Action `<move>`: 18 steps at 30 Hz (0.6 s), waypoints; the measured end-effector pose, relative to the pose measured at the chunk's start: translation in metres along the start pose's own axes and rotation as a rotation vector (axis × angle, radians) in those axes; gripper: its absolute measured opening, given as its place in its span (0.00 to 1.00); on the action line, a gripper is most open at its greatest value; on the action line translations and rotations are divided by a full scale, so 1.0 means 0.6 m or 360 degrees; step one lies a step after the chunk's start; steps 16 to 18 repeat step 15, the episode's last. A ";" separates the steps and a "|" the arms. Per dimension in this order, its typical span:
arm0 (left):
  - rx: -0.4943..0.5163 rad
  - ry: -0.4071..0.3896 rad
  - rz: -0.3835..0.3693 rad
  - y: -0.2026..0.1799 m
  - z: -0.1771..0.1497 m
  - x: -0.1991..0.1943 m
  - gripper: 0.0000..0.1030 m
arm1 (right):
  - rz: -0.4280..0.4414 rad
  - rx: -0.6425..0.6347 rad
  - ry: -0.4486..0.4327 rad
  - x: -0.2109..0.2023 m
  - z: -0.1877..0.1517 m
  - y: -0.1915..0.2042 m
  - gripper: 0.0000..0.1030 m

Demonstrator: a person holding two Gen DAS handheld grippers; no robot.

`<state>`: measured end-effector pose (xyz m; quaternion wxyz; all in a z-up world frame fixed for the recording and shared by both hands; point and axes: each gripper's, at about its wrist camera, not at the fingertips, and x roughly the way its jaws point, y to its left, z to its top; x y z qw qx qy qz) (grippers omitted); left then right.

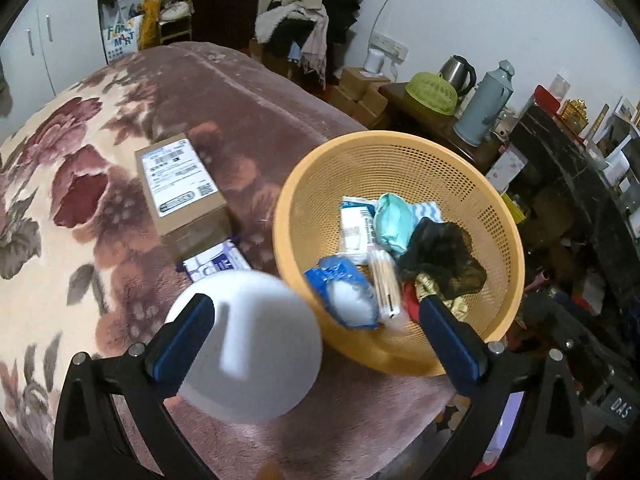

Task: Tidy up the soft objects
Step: 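Open the left tool over the basket while the right tool releases the scrunchie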

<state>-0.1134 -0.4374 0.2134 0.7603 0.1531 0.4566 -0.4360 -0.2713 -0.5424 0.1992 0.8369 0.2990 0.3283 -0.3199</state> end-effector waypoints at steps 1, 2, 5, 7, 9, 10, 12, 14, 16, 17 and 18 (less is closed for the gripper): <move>0.0003 -0.0004 0.0016 0.001 -0.002 -0.002 0.99 | -0.0004 -0.0011 -0.0005 -0.003 -0.004 0.003 1.00; 0.0008 -0.0020 0.0037 0.003 -0.007 -0.007 0.99 | -0.0007 -0.0019 -0.0006 -0.004 -0.008 0.006 1.00; -0.0012 -0.0027 0.0093 0.012 -0.019 -0.022 0.99 | -0.0024 -0.0063 -0.0034 -0.014 -0.021 0.017 1.00; -0.0043 -0.0017 0.0086 0.022 -0.028 -0.030 0.99 | -0.0023 -0.0077 -0.0048 -0.018 -0.029 0.023 1.00; -0.0072 -0.0027 0.0127 0.031 -0.039 -0.042 0.99 | -0.0015 -0.0087 -0.0056 -0.023 -0.038 0.031 1.00; -0.0077 -0.0043 0.0148 0.036 -0.045 -0.048 0.99 | -0.0011 -0.0093 -0.0057 -0.026 -0.042 0.034 1.00; -0.0072 -0.0061 0.0158 0.045 -0.057 -0.057 0.99 | -0.0005 -0.0106 -0.0056 -0.029 -0.049 0.043 1.00; -0.0069 -0.0078 0.0148 0.056 -0.069 -0.065 0.99 | -0.0002 -0.0123 -0.0048 -0.029 -0.056 0.052 1.00; -0.0076 -0.0086 0.0154 0.063 -0.075 -0.069 0.99 | -0.0003 -0.0141 -0.0043 -0.029 -0.061 0.060 1.00; -0.0076 -0.0086 0.0154 0.063 -0.075 -0.069 0.99 | -0.0003 -0.0141 -0.0043 -0.029 -0.061 0.060 1.00; -0.0076 -0.0086 0.0154 0.063 -0.075 -0.069 0.99 | -0.0003 -0.0141 -0.0043 -0.029 -0.061 0.060 1.00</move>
